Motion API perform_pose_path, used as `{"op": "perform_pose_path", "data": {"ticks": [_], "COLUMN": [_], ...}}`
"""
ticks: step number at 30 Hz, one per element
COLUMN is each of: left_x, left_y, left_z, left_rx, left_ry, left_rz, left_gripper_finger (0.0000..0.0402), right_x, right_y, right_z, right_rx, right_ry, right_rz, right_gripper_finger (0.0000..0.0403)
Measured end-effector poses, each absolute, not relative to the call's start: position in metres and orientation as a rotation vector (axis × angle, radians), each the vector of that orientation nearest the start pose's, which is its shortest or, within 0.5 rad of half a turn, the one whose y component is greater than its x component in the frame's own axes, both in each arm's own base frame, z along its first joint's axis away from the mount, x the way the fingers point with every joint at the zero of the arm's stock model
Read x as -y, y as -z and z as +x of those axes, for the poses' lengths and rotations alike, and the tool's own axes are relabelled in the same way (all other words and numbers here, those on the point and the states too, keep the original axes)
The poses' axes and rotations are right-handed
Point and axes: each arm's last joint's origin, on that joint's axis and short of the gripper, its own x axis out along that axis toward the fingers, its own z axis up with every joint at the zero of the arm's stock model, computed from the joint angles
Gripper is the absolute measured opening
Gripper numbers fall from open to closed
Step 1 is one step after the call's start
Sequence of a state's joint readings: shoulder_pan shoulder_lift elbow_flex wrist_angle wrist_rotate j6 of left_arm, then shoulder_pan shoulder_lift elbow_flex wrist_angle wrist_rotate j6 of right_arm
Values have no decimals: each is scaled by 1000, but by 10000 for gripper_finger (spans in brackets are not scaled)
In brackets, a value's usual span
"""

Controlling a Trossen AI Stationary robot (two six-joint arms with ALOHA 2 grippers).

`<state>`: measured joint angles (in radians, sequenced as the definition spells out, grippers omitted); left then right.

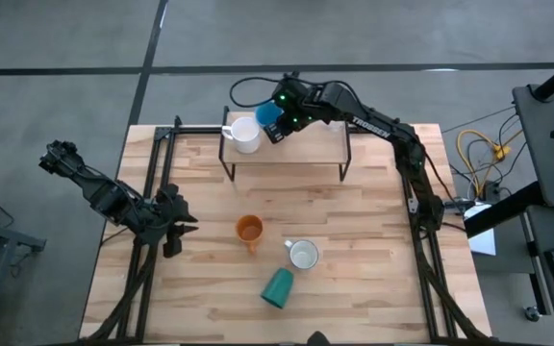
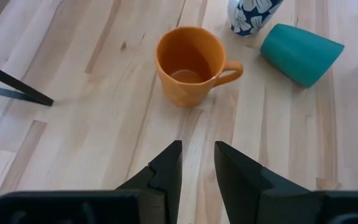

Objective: Stack small to large cups/mugs on shelf
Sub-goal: Put the blue mug on the shelf

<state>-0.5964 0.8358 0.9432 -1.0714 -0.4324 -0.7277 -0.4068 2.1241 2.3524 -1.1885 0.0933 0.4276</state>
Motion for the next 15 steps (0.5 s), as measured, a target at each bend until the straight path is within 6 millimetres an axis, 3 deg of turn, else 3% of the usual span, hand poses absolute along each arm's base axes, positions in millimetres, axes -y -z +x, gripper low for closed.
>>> {"op": "perform_pose_path", "data": {"ticks": [15], "left_x": [65], "left_y": [-308], "left_z": [117], "left_rx": [-832], "left_ry": [-157], "left_rz": [-209], "left_gripper_finger": [80], "right_x": [176], "right_y": [-361], "right_z": [403], "right_rx": [-844], "right_ry": [671], "right_rz": [589], "right_gripper_finger": [37]}}
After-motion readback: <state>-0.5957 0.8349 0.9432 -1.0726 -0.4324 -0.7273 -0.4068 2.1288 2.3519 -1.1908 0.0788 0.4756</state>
